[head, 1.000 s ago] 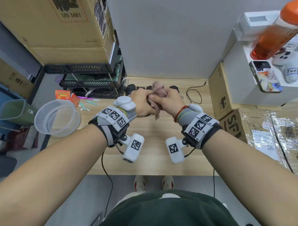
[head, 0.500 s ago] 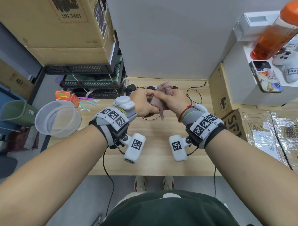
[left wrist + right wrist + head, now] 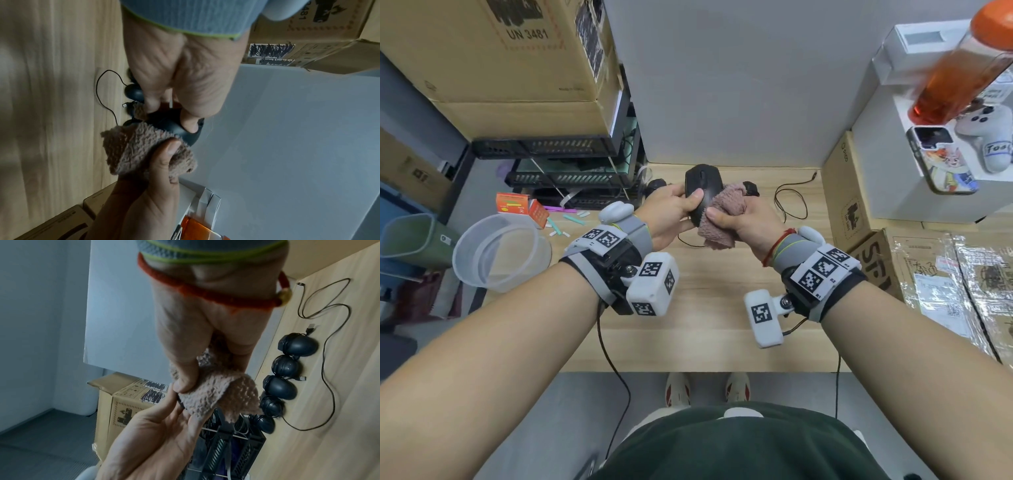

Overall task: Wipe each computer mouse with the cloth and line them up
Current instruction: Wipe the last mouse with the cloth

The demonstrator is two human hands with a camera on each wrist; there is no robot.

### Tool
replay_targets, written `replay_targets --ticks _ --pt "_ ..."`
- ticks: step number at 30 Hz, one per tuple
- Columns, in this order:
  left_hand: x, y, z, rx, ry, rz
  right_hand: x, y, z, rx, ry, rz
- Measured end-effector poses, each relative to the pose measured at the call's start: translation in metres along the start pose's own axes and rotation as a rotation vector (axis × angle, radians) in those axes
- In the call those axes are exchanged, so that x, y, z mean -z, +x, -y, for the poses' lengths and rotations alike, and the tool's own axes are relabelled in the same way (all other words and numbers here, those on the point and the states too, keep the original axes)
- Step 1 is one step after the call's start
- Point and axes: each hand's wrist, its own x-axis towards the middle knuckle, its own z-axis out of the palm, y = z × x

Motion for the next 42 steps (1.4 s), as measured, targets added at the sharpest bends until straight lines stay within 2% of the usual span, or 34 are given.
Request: replay_targets --ticks 3,7,11,14,18,20,28,30,33,35,37,40,42 --pt "0.003 0.001 -0.001 -0.007 -0.015 0.044 0.005 -0.004 0.000 0.028 -0.082 0.011" --pt "-0.005 0.003 -0.005 -0.008 0.022 -0.017 0.008 -0.005 0.001 0.091 -0.324 -0.026" --pt "-0.014 0.001 -0.003 -0.051 0.208 0.030 0.001 -0.003 0.004 0.162 -0.393 -0.015" --pt "-0.015 0.002 -0.003 -0.048 0.127 0.059 0.002 0.000 0.007 0.202 -0.489 -0.100" --pt "-0.022 0.000 -0.005 0.016 0.012 0.091 0.002 0.001 0.004 0.140 -0.352 0.005" --pt "-0.023 0.002 -0.002 0.013 0.027 0.058 -0.002 0.000 0.005 0.153 -0.404 0.019" --pt "-0.019 -0.002 0.003 0.073 -0.021 0.136 0.008 0.009 -0.010 0.158 -0.406 -0.179" --pt "-0.018 -0.001 0.007 0.053 0.042 0.165 0.000 0.007 -0.006 0.175 -0.307 -0.107" --pt "-0.016 0.004 0.006 0.034 0.082 0.101 -0.017 0.002 0.002 0.106 -0.231 0.014" --pt "-0.013 0.005 0.003 0.038 0.079 0.057 -0.025 0.000 0.006 0.060 -0.090 0.110" --pt "-0.007 0.004 -0.002 0.065 0.068 0.036 -0.028 -0.001 0.009 0.038 0.017 0.138" --pt "-0.003 -0.001 -0.009 0.133 0.070 0.000 -0.019 -0.001 0.011 0.136 -0.092 0.110" --pt "-0.002 -0.002 -0.010 0.133 0.180 -0.022 -0.008 0.006 0.010 0.206 -0.171 -0.018"
